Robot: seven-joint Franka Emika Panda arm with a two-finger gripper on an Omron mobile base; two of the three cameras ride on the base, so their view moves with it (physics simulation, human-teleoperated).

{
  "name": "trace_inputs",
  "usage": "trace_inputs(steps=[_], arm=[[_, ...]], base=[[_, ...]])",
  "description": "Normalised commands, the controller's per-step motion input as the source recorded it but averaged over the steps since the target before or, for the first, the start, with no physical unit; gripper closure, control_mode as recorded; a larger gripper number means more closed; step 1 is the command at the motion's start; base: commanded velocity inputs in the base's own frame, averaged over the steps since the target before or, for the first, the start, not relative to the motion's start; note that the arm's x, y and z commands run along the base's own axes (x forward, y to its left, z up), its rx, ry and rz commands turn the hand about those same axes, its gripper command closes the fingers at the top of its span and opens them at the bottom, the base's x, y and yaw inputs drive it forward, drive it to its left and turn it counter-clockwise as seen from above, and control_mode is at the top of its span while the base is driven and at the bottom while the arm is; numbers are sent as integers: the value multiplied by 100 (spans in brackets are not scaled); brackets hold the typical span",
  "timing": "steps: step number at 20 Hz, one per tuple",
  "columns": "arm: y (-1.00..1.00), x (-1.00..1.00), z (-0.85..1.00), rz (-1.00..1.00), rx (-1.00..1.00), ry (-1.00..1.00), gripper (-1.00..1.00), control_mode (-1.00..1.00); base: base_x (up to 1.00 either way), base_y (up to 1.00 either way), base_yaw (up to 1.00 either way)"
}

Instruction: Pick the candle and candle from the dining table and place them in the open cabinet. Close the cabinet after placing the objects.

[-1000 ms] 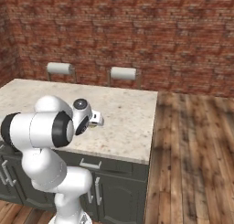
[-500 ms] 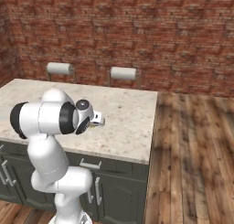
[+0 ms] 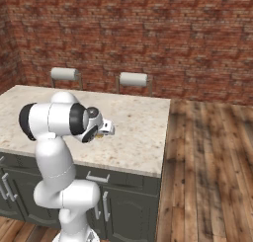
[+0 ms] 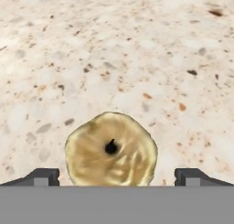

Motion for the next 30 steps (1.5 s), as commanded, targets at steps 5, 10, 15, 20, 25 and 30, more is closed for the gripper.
trace_inputs(steps=[5,10,15,20,25,30], arm=[[0,26,-21,0,0,0,100,-100],[0,17,-21,0,0,0,100,-100],[0,2,-12,0,0,0,100,-100],[0,-23,22,0,0,-3,100,-100],[4,-46,68,0,0,-5,100,-100],[4,-37,71,0,0,0,100,-100]], base=[[0,0,0],[0,0,0],[0,0,0],[0,0,0],[0,0,0],[0,0,0]])
